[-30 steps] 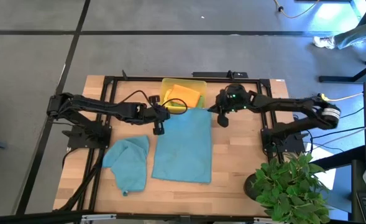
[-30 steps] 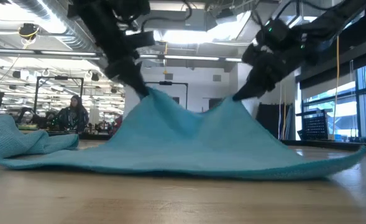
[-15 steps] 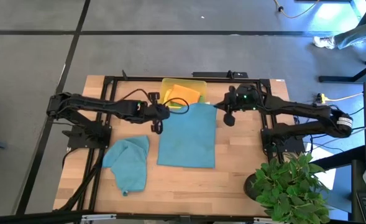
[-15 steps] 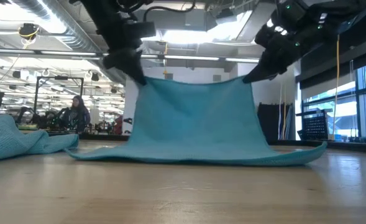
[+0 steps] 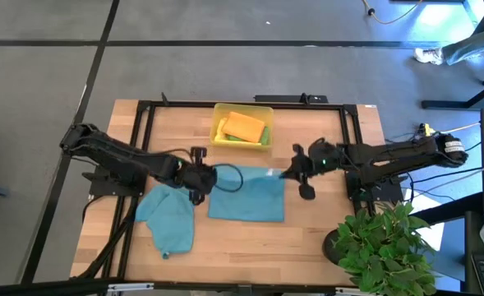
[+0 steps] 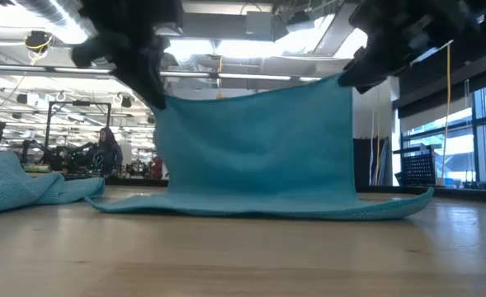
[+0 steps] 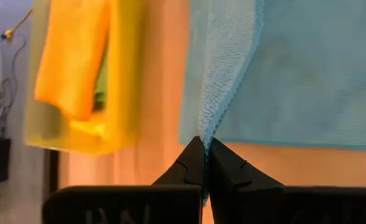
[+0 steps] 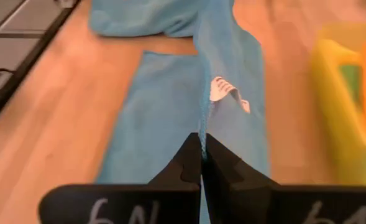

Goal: Fold microfiber towels
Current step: Fold the right blue towel

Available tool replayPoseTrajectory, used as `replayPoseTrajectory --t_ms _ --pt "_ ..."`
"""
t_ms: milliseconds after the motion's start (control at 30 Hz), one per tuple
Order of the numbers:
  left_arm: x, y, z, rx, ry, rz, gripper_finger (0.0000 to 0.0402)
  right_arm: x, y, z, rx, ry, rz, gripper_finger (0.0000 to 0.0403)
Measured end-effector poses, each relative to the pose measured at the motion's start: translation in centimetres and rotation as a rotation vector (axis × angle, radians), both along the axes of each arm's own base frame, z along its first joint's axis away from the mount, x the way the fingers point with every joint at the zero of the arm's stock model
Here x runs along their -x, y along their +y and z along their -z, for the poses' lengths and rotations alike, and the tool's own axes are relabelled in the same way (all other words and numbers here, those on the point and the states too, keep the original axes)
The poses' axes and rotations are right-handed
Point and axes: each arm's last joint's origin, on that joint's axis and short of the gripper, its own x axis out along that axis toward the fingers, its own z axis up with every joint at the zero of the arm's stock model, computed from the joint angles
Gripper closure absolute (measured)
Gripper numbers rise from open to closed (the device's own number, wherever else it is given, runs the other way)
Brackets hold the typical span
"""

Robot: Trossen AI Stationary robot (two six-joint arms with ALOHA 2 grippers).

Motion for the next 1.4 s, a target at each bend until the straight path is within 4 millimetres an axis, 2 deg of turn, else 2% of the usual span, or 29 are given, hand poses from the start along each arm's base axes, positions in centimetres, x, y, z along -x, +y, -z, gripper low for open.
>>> replayPoseTrajectory --t_ms 133,267,467,700,1033,1200,1400 --pt "0.4 -2.1 0.0 0.041 -0.044 0.02 0.0402 -0.1 2.8 0.4 -0.019 0.022 -0.026 0.0401" --pt "0.4 -4.1 0.0 0.092 -0.116 0.041 0.0402 -0.5 5.1 1.8 -0.011 0.088 -0.054 0.0401" --pt "0.6 -6.3 1.9 0.194 -0.16 0.137 0.0402 -1.5 7.6 4.8 -0.021 0.198 -0.102 0.0401" --pt "1.0 -6.9 5.4 0.219 -0.046 0.151 0.0402 -2.0 8.9 7.4 -0.021 0.295 -0.113 0.0401" --pt "-0.2 -7.9 8.4 0.315 0.026 0.206 0.0402 -2.0 9.6 7.6 -0.059 0.304 -0.171 0.0398" --pt "-0.4 -8.1 8.8 0.337 0.049 0.261 0.0389 -2.0 9.7 7.6 -0.077 0.304 -0.159 0.0354" --pt "-0.3 -8.0 7.6 0.356 0.014 0.275 0.0332 -1.8 9.6 7.6 -0.075 0.323 -0.162 0.0262"
